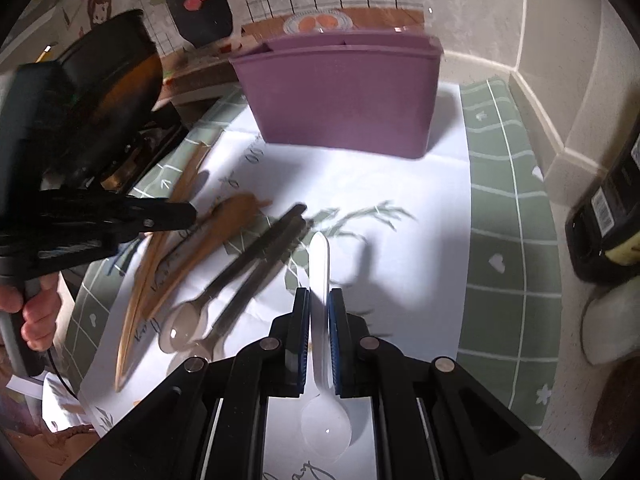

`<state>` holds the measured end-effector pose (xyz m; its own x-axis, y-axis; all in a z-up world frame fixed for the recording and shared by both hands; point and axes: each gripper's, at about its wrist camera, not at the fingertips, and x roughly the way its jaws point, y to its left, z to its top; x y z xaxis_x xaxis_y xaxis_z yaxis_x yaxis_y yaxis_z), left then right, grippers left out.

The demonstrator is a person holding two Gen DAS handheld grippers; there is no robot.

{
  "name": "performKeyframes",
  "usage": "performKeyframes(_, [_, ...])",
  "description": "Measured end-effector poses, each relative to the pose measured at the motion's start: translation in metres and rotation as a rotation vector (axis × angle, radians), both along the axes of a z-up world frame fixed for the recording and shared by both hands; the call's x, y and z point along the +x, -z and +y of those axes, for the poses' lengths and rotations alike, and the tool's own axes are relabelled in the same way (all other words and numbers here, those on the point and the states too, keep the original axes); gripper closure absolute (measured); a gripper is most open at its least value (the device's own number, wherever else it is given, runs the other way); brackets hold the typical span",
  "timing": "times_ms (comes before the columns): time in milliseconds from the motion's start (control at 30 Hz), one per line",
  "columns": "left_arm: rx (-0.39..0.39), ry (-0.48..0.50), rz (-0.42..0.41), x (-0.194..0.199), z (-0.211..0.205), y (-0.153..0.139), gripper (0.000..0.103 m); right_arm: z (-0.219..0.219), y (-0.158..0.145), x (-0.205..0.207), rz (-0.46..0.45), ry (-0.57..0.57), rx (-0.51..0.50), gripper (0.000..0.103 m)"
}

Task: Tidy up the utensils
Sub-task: 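Lift the chopstick with the left tool while the right tool lifts the white spoon, then carry the chopstick and white spoon over the purple caddy with both tools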

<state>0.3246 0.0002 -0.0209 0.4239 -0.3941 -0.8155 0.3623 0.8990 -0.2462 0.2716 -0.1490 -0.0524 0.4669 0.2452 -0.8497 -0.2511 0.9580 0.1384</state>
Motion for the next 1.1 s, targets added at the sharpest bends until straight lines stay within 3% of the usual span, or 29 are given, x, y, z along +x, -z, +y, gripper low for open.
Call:
performKeyframes(133, [-0.015,-0.022,-0.083,-0.011,0.006,-0.018,0.097,0.009,-0.008,0.002,-0.022,-0.028,-0.019,0.095])
performKeyframes(267, [-0.078,-0.046,-0.135,-0.020,0.015,-0.038,0.097,0.014,-0.013,0.003,-0.037,-0.032,-0.028,0.095])
performKeyframes(800, [-0.127,-0.007,-0.246,-0.025,0.027,-0.098,0.097,0.026,-0.042,0.008,-0.104,-0.050,-0.061,0.095])
performKeyframes(1100, [-0.144,0.046,-0.384,-0.030,0.021,-0.168,0.097,0.016,-0.112,0.016,-0.250,-0.017,-0.040,0.095])
